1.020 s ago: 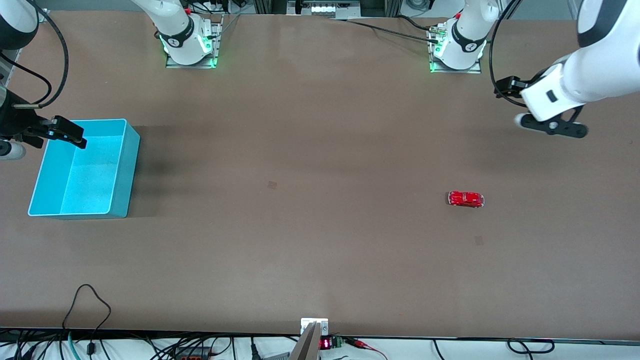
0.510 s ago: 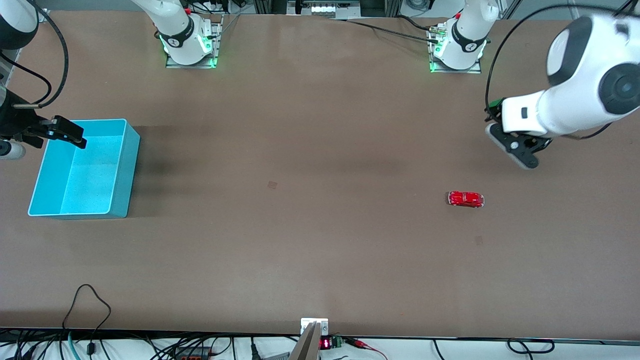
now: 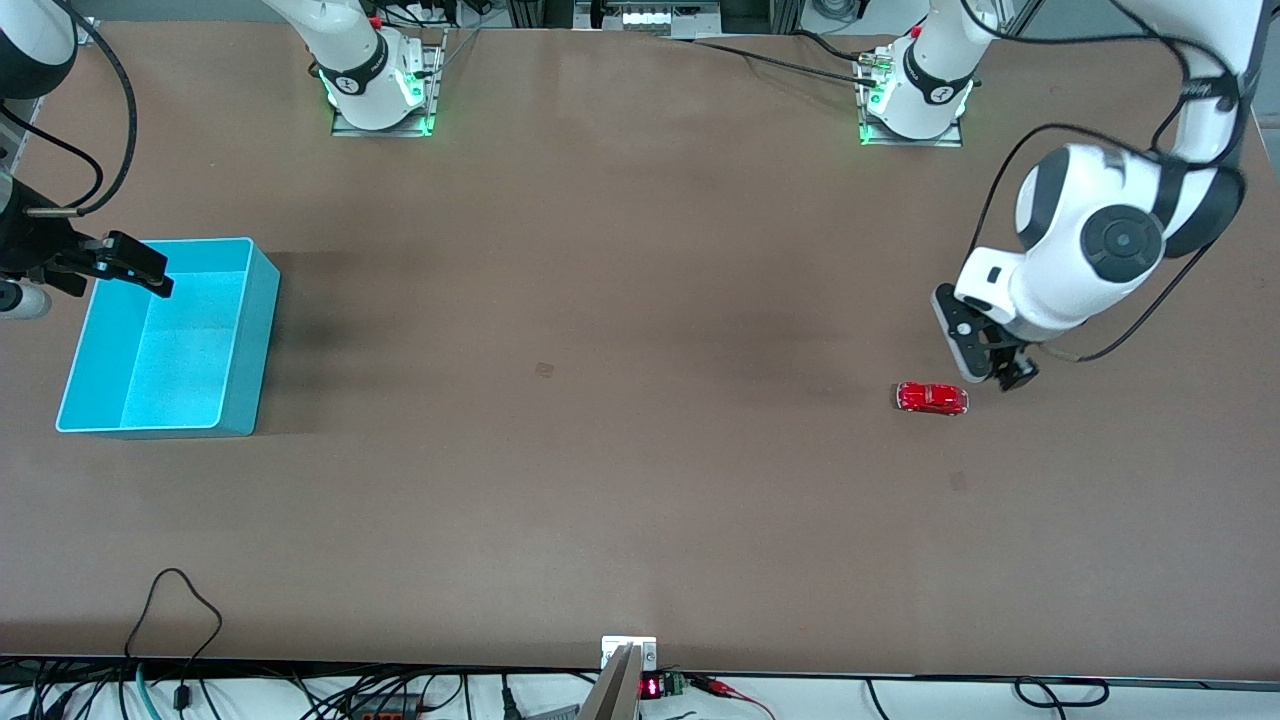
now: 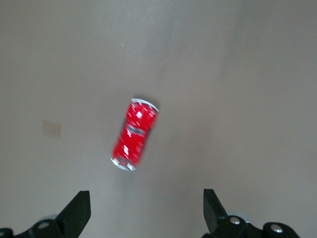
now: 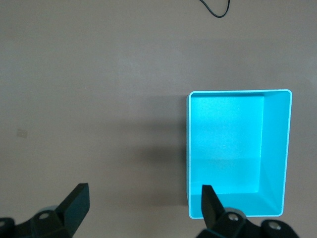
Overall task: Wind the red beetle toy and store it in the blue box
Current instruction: 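Lower the left gripper and grasp the red toy car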
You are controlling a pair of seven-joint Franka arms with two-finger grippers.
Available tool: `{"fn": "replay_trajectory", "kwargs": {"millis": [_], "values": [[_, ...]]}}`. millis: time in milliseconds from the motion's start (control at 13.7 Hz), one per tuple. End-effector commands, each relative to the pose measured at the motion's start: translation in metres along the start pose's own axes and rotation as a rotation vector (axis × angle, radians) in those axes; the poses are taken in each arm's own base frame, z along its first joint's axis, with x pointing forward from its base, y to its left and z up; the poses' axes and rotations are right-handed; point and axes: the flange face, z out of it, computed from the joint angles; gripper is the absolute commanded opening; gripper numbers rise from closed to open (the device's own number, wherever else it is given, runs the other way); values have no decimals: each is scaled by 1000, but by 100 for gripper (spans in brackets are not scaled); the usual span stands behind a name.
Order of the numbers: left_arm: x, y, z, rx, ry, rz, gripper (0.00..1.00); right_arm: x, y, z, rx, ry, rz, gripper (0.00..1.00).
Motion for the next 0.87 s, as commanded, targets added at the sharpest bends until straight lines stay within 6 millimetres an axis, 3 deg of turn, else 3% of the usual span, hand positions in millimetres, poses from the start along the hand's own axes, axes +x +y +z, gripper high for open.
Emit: {"fn": "replay_trajectory", "kwargs": {"millis": [0, 219, 364, 656, 729, 802], "values": [[-9, -15, 26, 59, 11, 145, 100, -7, 1, -2, -1, 3, 0, 100], [-16, -19, 71, 89, 37, 207, 100, -6, 0, -4, -5, 12, -5, 100], [-16, -11, 98, 104, 55, 210, 100, -5, -2, -5, -9, 15, -7, 100], [-13, -4, 128, 110, 72, 213, 100, -6, 1, -3, -9, 6, 8, 100], [-13, -4, 130, 115, 75, 216, 95, -5, 0, -3, -7, 7, 4, 100], [-13, -4, 133, 110, 74, 221, 84, -5, 0, -4, -7, 12, 4, 100]]}}
